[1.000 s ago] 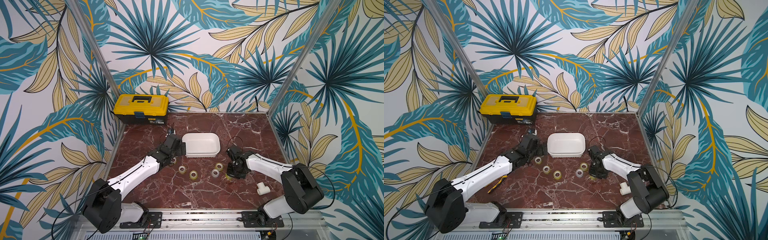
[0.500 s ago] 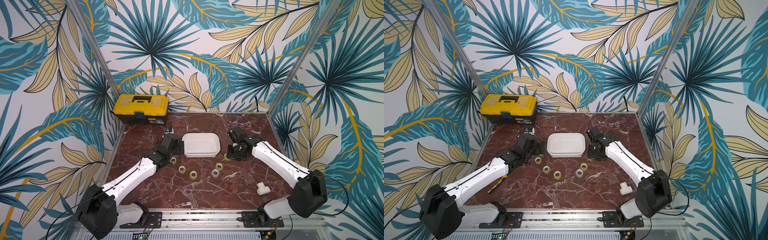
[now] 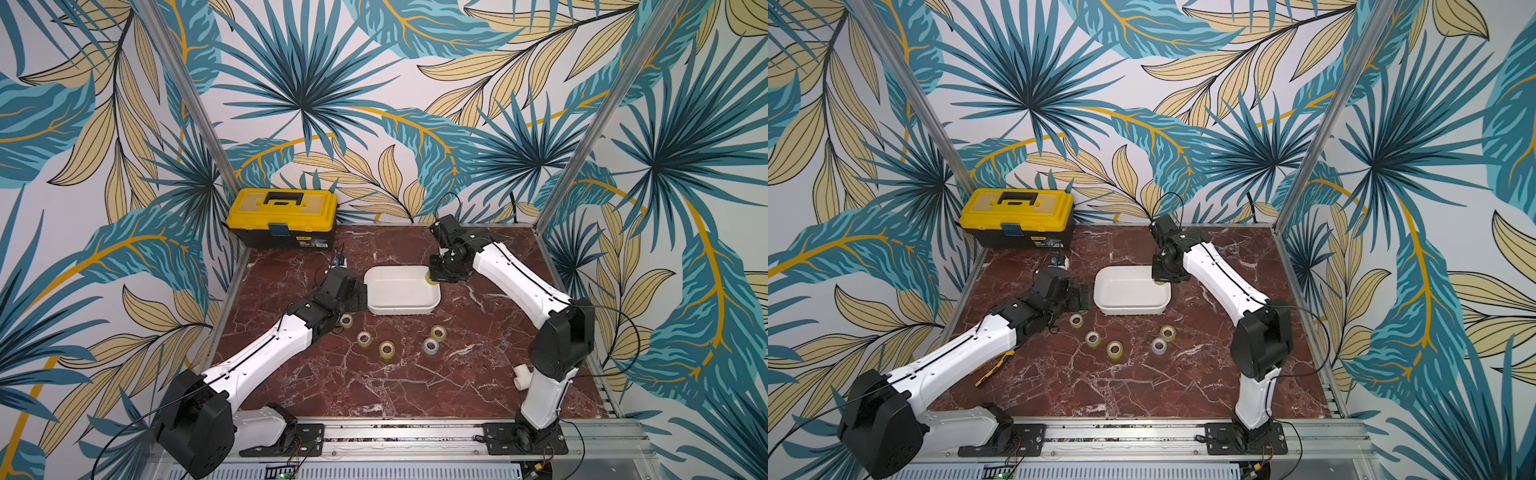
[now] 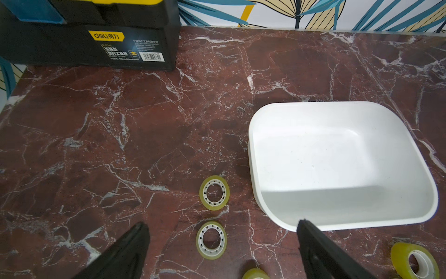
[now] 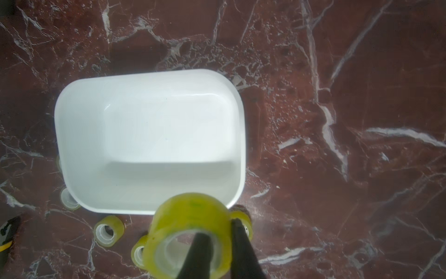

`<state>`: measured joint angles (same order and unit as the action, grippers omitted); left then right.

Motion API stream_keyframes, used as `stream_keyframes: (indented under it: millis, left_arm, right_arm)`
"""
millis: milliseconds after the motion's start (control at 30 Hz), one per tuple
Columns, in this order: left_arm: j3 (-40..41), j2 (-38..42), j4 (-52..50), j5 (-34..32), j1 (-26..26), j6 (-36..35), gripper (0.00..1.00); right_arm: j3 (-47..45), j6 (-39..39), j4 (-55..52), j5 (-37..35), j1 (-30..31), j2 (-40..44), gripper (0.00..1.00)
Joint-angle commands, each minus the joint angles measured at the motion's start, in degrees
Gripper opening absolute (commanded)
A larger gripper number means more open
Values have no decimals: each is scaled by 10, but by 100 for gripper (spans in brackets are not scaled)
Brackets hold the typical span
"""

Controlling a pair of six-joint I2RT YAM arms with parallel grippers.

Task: Put the transparent tape into the storage box
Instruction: Place the tape in the storage box.

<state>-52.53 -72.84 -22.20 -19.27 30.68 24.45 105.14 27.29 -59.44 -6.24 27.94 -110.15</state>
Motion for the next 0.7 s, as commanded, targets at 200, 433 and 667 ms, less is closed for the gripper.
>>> stream_keyframes:
  millis: [200,433,667]
  left_arm:
    - [-31,3,-13,11,-5,1,100]
    - [-33,-2,-15,12,-6,5,100]
    - [-35,-5,-18,12,-7,11,100]
  right_arm:
    - [96,-43,2,-64,19,-144,0]
    - [127,-49,5,-97,20,-217,0]
    - [153,-48,6,-106,21,-266,0]
